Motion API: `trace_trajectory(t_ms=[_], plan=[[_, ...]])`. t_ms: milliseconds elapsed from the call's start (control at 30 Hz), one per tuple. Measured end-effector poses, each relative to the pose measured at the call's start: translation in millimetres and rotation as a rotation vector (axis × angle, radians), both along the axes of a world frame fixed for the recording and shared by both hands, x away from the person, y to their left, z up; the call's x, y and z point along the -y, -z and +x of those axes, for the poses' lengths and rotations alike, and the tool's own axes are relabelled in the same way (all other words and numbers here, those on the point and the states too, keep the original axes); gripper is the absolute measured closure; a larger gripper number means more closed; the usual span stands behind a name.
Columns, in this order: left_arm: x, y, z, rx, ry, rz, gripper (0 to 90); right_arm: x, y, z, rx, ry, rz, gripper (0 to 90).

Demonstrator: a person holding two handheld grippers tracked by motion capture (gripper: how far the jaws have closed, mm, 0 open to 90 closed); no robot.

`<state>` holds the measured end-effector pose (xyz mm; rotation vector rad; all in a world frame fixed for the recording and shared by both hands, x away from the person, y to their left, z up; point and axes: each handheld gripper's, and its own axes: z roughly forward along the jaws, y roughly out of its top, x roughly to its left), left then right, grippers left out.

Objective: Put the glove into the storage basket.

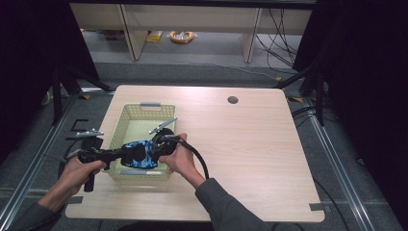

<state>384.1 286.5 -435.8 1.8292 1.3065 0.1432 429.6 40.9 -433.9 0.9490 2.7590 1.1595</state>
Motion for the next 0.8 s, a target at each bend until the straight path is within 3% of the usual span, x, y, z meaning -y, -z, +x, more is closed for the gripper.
trace_trajectory(t_ms=[167, 200, 233, 600, 667, 700, 800], plan=[[0.7, 7.5, 0.9, -0.022, 0.006, 0.008, 79.2, -4.6, 7.5, 1.8, 0.012, -0.026, -0.036, 78.2], [-1.1, 8.3, 1.4, -0.029, 0.025, 0.027, 78.9, -6.0, 8.4, 0.7, -0.005, -0.018, -0.053, 77.8], [1.6, 9.6, 1.5, -0.027, 0.003, 0.006, 78.8, -6.5, 9.5, 1.2, -0.004, -0.015, -0.062, 77.8], [5.8, 15.8, 3.8, -0.051, 0.017, 0.018, 76.1, -13.7, 18.9, 4.2, -0.034, -0.024, -0.133, 76.3], [6.4, 17.1, 4.3, -0.055, 0.02, 0.035, 74.7, -14.2, 19.7, 5.1, -0.036, -0.029, -0.14, 75.9], [4.7, 17.0, 4.8, -0.061, 0.043, 0.065, 73.5, -14.8, 20.3, 5.4, -0.034, -0.03, -0.149, 75.6], [5.8, 18.7, 5.6, -0.075, 0.05, 0.073, 69.2, -16.6, 20.6, 3.7, -0.038, -0.035, -0.167, 75.0]])
